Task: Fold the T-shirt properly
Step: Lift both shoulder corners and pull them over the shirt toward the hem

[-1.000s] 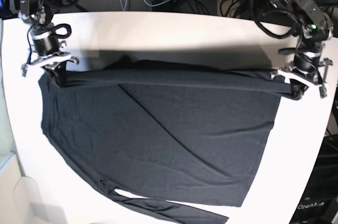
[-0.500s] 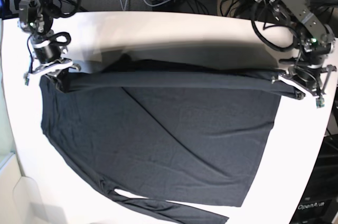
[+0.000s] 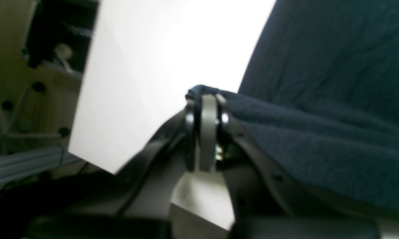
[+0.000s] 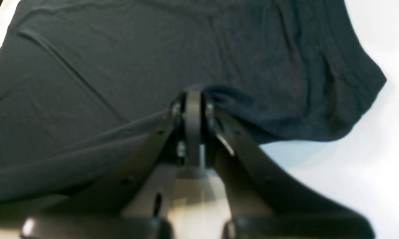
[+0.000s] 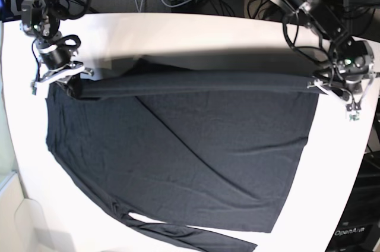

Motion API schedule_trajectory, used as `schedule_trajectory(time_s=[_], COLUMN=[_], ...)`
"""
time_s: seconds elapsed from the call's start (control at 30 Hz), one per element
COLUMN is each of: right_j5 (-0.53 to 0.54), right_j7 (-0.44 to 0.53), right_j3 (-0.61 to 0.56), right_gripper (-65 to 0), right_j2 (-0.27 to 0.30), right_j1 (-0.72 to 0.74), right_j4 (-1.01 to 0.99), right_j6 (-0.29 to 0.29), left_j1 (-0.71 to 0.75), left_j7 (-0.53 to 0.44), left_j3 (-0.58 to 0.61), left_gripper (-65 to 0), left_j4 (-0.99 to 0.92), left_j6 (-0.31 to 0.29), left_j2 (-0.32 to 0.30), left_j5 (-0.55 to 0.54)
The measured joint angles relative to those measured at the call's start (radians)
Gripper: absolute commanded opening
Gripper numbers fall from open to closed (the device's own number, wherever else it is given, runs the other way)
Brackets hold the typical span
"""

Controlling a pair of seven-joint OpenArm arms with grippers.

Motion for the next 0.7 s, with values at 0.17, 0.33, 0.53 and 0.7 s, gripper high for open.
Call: schedule_trajectory(time_s=[0.17, 0.33, 0.53, 0.7], right_j5=[0.000, -0.001, -0.080, -0.113], right_j7=[0.000, 0.000, -0.019, -0.060], right_j3=[0.000, 0.000, 0.000, 0.000], right_gripper=[-64.7, -64.7, -64.7, -64.7], right_j2=[0.000, 0.000, -0.007, -0.040], right_j1=[0.000, 0.000, 0.017, 0.048], right_j4=[0.000, 0.000, 0.000, 0.000], right_j6=[0.000, 0.000, -0.004, -0.003], left_j1=[-0.042, -0.103, -0.138, -0.142], left_j7=[-0.005, -0.006, -0.006, -0.009], left_j3=[0.000, 0.000, 0.001, 0.000], left_gripper=[-63.9, -63.9, -63.9, -63.9], left_j4=[-0.058, -0.135, -0.233, -0.242], left_j6=[0.000, 0.002, 0.002, 0.090], left_j2=[0.000, 0.000, 0.000, -0.002], left_j5=[-0.004, -0.003, -0.002, -0.003])
